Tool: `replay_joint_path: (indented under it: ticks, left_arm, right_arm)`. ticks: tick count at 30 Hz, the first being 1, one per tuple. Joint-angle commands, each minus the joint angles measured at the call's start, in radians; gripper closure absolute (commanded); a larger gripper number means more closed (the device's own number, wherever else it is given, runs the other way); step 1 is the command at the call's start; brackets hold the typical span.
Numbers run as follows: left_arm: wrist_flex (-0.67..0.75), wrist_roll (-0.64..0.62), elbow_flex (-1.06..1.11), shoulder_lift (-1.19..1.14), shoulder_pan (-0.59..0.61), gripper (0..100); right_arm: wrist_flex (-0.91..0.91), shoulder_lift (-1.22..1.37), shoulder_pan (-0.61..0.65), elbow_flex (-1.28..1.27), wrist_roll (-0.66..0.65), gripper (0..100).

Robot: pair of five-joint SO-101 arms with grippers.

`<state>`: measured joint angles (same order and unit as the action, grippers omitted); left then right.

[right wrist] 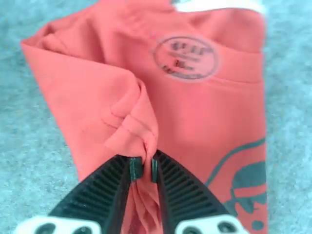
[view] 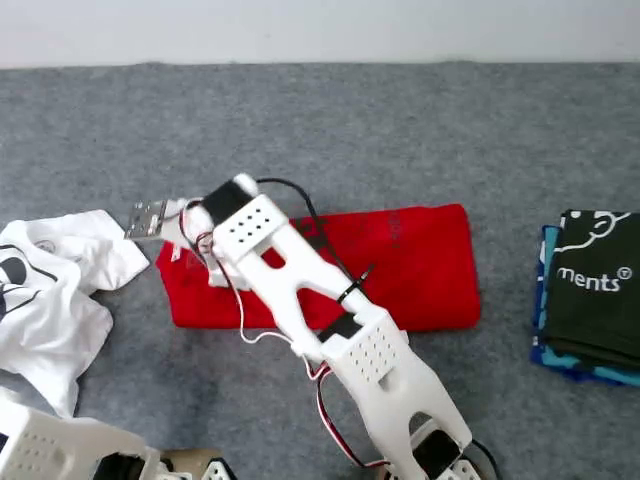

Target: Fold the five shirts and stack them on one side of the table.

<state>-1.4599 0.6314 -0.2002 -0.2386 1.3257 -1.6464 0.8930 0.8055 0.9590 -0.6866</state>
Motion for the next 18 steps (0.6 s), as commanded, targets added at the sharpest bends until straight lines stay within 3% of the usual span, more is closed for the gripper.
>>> replay_joint_path:
  ticks: [1, 6, 12, 15, 18]
  left_arm:
    - [0.020, 0.008, -0.005, 0.058, -0.015, 99]
    - [0.020, 0.008, -0.005, 0.058, -0.026, 99]
    - [0.014, 0.005, -0.005, 0.058, -0.029, 99]
    - [0.012, 0.003, -0.004, 0.063, -0.029, 99]
    - [-0.008, 0.003, -0.004, 0.066, -0.029, 99]
  right_arm:
    - [-0.031, 0.012, -0.024, 0.095, -0.003, 95.4]
    - [-0.070, 0.047, -0.064, 0.149, 0.012, 79.0]
    - [-0.096, 0.041, -0.139, 0.204, 0.055, 78.6]
    - [-0.150, 0.039, -0.116, 0.276, 0.083, 82.2]
    - [-0.150, 0.024, -0.056, 0.315, 0.127, 96.4]
